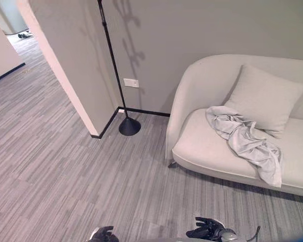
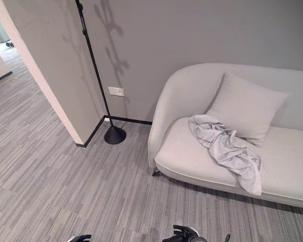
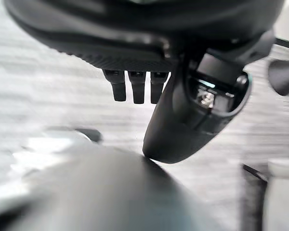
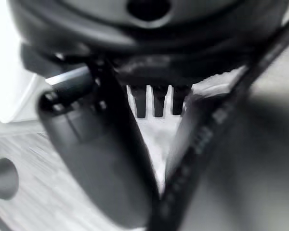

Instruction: Hang the clothes on the sofa on the clothes rack.

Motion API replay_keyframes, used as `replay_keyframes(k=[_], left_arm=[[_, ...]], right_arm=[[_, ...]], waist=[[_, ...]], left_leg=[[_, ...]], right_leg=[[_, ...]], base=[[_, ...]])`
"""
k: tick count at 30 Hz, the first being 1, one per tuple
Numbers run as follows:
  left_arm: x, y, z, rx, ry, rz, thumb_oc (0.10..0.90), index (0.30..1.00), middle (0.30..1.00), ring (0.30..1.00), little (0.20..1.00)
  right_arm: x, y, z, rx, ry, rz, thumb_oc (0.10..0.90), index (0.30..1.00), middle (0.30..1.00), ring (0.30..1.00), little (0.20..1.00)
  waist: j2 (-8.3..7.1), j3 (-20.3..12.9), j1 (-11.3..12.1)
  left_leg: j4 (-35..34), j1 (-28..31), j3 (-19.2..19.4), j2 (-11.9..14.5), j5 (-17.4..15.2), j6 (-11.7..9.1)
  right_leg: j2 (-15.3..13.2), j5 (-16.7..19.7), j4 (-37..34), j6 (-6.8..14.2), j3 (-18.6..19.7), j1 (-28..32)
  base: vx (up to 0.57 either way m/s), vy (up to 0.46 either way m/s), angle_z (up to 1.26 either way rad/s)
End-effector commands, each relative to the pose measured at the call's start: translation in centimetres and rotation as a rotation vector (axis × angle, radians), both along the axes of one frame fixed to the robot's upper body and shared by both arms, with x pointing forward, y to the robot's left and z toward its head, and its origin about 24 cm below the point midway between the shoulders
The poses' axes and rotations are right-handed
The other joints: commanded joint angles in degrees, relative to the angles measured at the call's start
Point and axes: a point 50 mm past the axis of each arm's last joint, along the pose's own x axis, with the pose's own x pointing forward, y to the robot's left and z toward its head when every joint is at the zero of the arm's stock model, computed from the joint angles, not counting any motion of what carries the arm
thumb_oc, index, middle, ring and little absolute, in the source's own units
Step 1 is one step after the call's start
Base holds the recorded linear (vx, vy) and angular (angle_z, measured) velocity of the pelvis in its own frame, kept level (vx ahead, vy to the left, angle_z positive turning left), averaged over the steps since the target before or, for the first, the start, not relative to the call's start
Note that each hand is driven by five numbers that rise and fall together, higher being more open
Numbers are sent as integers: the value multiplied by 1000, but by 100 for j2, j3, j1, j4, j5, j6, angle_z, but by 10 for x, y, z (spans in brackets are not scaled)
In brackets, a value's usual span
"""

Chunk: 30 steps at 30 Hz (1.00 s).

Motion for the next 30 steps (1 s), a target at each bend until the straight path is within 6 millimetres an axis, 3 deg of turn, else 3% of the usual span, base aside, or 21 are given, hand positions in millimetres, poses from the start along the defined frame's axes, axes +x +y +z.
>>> replay_keyframes(k=[1, 3, 4, 5, 6, 7, 8, 10, 12, 13, 14, 15, 16, 17, 20, 23, 25, 26, 30], left_arm=[[16, 23, 8, 54, -64, 69, 800, 900, 900, 900, 900], [15, 21, 7, 48, -59, 82, 800, 900, 900, 900, 900], [14, 20, 7, 48, -56, 82, 800, 900, 900, 900, 900], [20, 15, 7, 35, -75, 54, 800, 900, 900, 900, 900], [20, 15, 7, 35, -75, 54, 800, 900, 900, 900, 900], [22, 13, 7, 30, -80, 37, 800, 900, 900, 900, 900], [26, 3, 7, 11, -82, -60, 800, 900, 900, 900, 900], [22, -4, 5, -6, -61, -128, 800, 900, 900, 900, 900], [12, -7, 2, -35, -18, -101, 800, 900, 900, 900, 900], [13, -8, 1, -34, -11, -87, 800, 900, 900, 900, 900], [7, -6, 0, -31, 15, -56, 800, 900, 900, 900, 900], [3, -3, 0, -23, 30, -34, 800, 900, 900, 900, 900], [4, -3, 0, -23, 30, -34, 800, 900, 900, 900, 900], [8, 1, 1, -23, 5, -3, 800, 900, 900, 900, 900], [18, 1, 4, -19, -34, -30, 800, 900, 900, 900, 900], [42, -3, 12, -10, -122, -133, 800, 900, 900, 900, 900], [56, -6, 16, -8, -168, -169, 800, 900, 900, 900, 900], [61, -9, 18, -10, -184, -174, 800, 900, 900, 900, 900], [51, -13, 13, -40, -158, -138, 800, 900, 900, 900, 900]], right_arm=[[-5, 28, -5, 57, 18, 39, 800, 900, 900, 900, 900], [-1, 23, -4, 38, -1, 41, 800, 900, 900, 900, 900], [-1, 20, -4, 26, 2, 43, 800, 900, 900, 900, 900], [-5, 14, -4, 4, 24, 41, 800, 900, 900, 900, 900], [-5, 14, -4, 5, 24, 41, 800, 900, 900, 900, 900], [-6, 12, -4, -2, 30, 41, 800, 900, 900, 900, 900], [-5, 10, -4, -5, 33, 54, 800, 900, 900, 900, 900], [-1, 12, -3, -15, 31, 111, 800, 900, 900, 900, 900], [12, 19, 0, -37, 6, 238, 800, 900, 900, 900, 900], [17, 26, 0, -40, -3, 285, 800, 900, 900, 900, 900], [23, 29, 2, -58, -21, 314, 800, 900, 900, 900, 900], [28, 34, 3, -62, -33, 351, 800, 900, 900, 900, 900], [28, 35, 3, -62, -33, 351, 800, 900, 900, 900, 900], [37, 43, 6, -49, -73, 405, 800, 900, 900, 900, 900], [33, 40, 5, -69, -59, 410, 800, 900, 900, 900, 900], [17, 33, 0, -56, -8, 323, 800, 900, 900, 900, 900], [10, 33, -2, -35, 9, 299, 800, 900, 900, 900, 900], [7, 36, -3, -16, -1, 277, 800, 900, 900, 900, 900], [8, 38, -2, -9, -33, 270, 800, 900, 900, 900, 900]], waist=[[-239, 303, 4], [-313, 386, -8], [-354, 420, -30], [-361, 439, -10], [-367, 428, -19], [-361, 413, -13], [-226, 309, -14], [1, 272, 66], [169, 232, 176], [137, 259, 199], [102, 291, 185], [91, 354, 163], [83, 361, 173], [185, 442, 126], [216, 434, 42], [151, 411, -127], [70, 399, -233], [2, 370, -324], [-47, 162, -293]], left_leg=[[-681, -340, -268, 681, 1259, 64], [-356, -641, -59, 738, 1600, 297], [-199, -787, 238, 762, 1660, 392], [-29, -840, 417, 198, 970, 551], [-24, -863, 407, 188, 978, 554], [-39, -951, 380, -159, 633, 622], [-337, -1176, 476, -1043, 347, 824], [-584, -1482, 599, -1770, 634, 948], [-595, -1320, 438, -1900, 396, 1274], [-412, -1401, 443, -1978, 328, 1358], [-279, -1364, 459, -2013, 251, 1410], [-179, -1289, 552, -2002, 181, 1466], [-168, -1292, 569, -2012, 176, 1472], [-167, -1092, 660, -1871, 168, 1548], [-306, -828, 632, -1806, 206, 1558], [-557, -510, 523, -1775, 216, 1506], [-669, -394, 449, -1784, 197, 1425], [-802, -265, 413, -1762, 203, 1371], [-1025, -127, 530, -1677, 229, 1289]], right_leg=[[-302, 294, 193, 217, 487, -142], [-191, 194, 154, 69, 353, -36], [-176, 129, 127, -5, 256, 48], [-109, -5, 135, -154, 121, 168], [-118, 7, 124, -150, 113, 159], [-120, -11, 101, -161, 67, 206], [12, -25, 26, -193, -65, 359], [294, -68, 134, -235, -46, 420], [463, -306, 613, -230, 149, 392], [400, -257, 845, -185, 105, 370], [293, -86, 1193, -101, 82, 284], [149, 348, 1693, -4, 90, 143], [139, 339, 1721, 5, 112, 128], [27, 777, 2468, 1, 74, -213], [-17, 849, 2681, -87, -86, -399], [310, 619, 2081, -186, -58, -499], [427, 529, 1060, -198, 94, -450], [606, 422, 418, -164, 436, -232], [694, 295, -148, -267, 573, 226]], base=[[18, -327, 17], [38, -348, 17], [119, -484, 37], [107, -389, 44], [140, -322, 50], [190, -170, 45], [262, -191, 59], [278, -78, 73], [236, 19, 12], [195, 28, -88], [207, 28, -80], [140, 27, -43], [217, 42, -6], [223, 43, -9], [218, -1, -15], [193, -93, 3], [210, -191, -6], [184, -191, -2], [138, -107, 11]])
